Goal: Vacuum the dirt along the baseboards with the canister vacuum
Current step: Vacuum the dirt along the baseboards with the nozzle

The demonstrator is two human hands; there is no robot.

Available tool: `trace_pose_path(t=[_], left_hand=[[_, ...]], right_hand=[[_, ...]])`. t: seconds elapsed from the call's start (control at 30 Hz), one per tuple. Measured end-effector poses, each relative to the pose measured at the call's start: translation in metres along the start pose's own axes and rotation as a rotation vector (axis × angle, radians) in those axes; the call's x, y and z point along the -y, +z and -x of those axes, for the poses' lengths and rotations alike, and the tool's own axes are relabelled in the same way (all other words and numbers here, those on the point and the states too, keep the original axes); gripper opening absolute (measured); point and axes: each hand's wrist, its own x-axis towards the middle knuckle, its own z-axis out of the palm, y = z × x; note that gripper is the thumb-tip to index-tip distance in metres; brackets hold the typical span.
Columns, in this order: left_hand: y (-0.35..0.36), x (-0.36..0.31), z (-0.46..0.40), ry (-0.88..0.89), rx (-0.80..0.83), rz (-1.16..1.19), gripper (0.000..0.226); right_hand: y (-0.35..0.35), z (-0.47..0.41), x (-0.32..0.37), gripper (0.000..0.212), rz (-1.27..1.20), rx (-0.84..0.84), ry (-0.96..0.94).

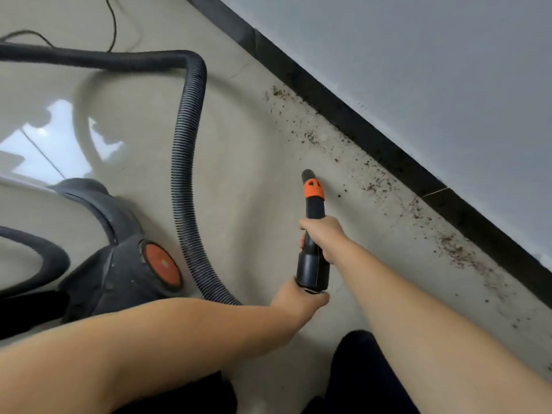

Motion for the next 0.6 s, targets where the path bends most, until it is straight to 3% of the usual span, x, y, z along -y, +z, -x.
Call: trace_pose_path(t=[0.17, 0.6], left_hand=[[-0.007, 0.015, -0.039, 0.003, 0.051, -0.004, 0.029], [-0.035, 0.007, -0.032, -0.021, 0.043, -0.013, 0.02]], right_hand=[[0.012, -0.034, -0.017, 0.009, 0.006, 0.008, -0.077], [0.036, -0.02, 0.01, 0.008, 0.07, 0.1, -0.081]])
